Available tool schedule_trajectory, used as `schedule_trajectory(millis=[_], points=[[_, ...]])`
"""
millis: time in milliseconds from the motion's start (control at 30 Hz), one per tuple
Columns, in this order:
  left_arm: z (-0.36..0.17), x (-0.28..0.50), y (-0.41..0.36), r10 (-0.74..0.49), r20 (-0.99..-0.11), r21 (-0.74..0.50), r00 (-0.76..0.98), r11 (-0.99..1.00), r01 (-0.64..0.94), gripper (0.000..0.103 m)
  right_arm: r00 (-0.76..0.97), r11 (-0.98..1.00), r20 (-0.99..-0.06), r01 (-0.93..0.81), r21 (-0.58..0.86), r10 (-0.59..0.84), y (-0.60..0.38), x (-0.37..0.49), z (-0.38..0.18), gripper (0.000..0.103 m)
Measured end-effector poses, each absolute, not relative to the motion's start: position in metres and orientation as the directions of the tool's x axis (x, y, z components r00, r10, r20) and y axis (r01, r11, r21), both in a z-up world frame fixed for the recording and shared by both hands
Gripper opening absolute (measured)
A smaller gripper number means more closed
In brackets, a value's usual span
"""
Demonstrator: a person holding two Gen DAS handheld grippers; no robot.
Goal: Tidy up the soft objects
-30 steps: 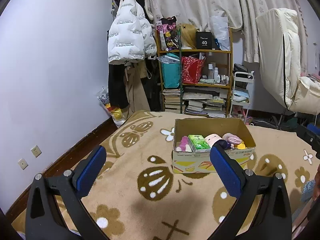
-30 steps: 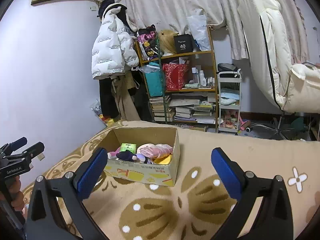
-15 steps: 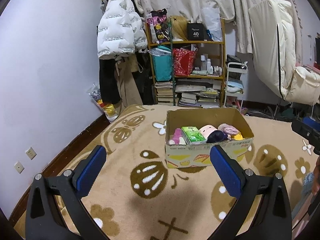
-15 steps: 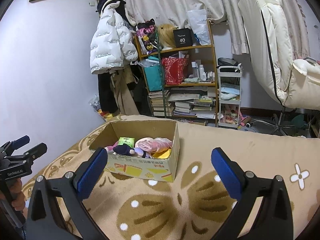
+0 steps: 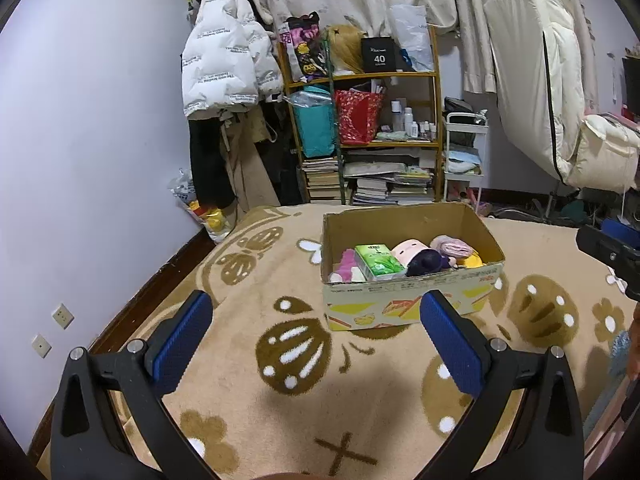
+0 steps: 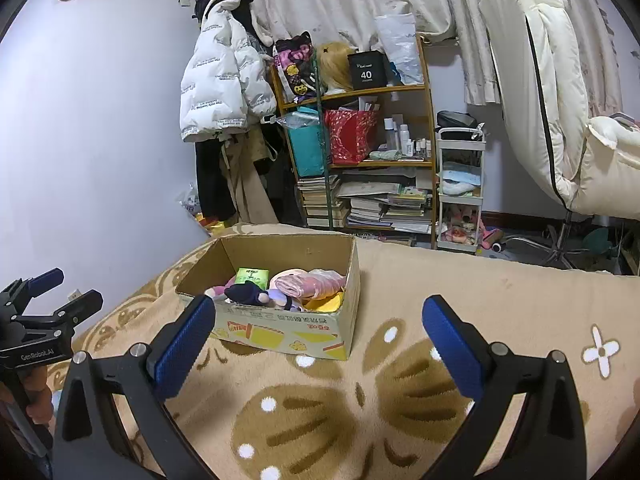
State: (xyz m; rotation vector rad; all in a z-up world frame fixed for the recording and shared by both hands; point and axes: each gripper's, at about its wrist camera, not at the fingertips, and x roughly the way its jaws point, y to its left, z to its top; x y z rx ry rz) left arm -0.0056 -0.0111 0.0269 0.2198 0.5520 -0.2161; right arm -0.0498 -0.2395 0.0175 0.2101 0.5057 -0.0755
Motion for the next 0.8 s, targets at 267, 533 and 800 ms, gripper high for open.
schedule_trajectory(millis=[267,533,800], points=[[0.0270,-0.0064,-0.0112,-0.141,-0.531,0.154,0.835,0.953,0.259,0.102,0.872,0.976,-0.489,0.125,0.179,-0.022,-0.2384,-0.0496,0.0168,0.103],[0.0270,-0.0066,-0.0110,-0.141,-0.532,0.154,0.835,0.953,0.260,0.102,0.872,0.976,-0.489,0.126,0.180,-0.023,-0.2380,-0.0493,0.0182,0.103],[0.0266,-0.0081,-0.0111,-0.141,-0.534,0.154,0.833,0.953,0.260,0.102,0.872,0.976,-0.488,0.126,0.180,-0.023,-0.2395,-0.0496,0.0174,0.103]])
